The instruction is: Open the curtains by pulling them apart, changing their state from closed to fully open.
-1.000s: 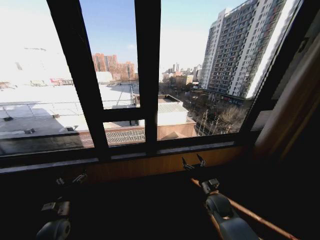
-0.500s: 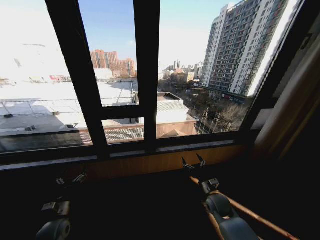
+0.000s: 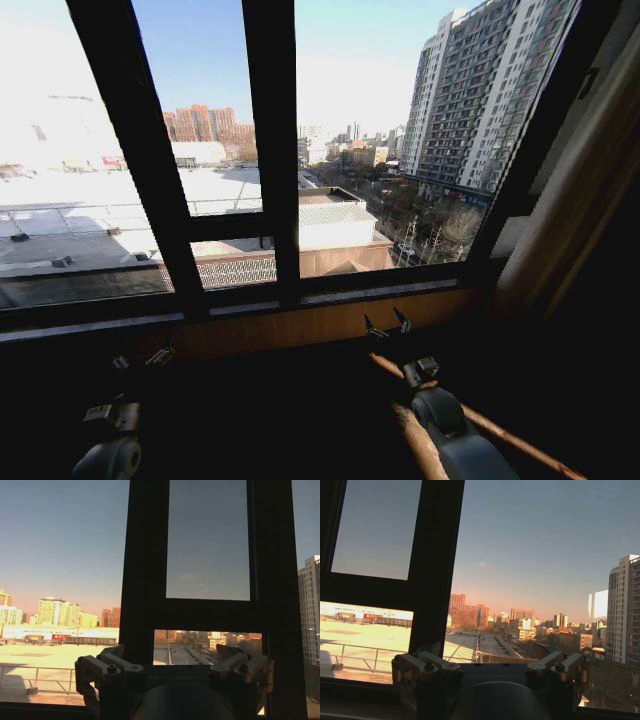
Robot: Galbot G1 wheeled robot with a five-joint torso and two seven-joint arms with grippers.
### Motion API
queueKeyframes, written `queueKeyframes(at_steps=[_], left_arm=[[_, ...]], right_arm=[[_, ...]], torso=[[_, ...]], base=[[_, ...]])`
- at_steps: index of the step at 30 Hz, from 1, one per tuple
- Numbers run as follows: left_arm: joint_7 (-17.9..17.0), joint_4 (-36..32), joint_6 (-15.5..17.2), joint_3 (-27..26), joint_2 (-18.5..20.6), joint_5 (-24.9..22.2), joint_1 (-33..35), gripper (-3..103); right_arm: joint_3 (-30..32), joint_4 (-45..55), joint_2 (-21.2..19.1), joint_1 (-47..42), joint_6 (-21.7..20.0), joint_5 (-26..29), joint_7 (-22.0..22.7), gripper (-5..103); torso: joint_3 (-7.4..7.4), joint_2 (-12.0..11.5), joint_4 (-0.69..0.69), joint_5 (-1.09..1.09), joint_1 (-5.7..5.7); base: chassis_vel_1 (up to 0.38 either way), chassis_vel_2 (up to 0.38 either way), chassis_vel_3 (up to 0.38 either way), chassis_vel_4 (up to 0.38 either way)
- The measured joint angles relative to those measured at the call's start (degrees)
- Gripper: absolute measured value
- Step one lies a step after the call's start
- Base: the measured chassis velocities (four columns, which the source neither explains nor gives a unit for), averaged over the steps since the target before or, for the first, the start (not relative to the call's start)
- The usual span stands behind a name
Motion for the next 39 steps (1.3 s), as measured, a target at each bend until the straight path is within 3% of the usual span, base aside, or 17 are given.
queueKeyframes(at_steps=[27, 39], left_arm=[[0.0, 0.0, 0.0, 0.0, 0.0, 0.0, 0.0, 100], [0.0, 0.0, 0.0, 0.0, 0.0, 0.0, 0.0, 100]], right_arm=[[0.0, 0.0, 0.0, 0.0, 0.0, 0.0, 0.0, 100], [0.0, 0.0, 0.0, 0.0, 0.0, 0.0, 0.0, 100]], torso=[[-0.01, 0.0, -0.01, 0.01, -0.02], [0.0, 0.0, -0.02, 0.02, 0.0]], base=[[-0.029, -0.031, 0.027, 0.025], [0.031, -0.221, -0.019, 0.234]])
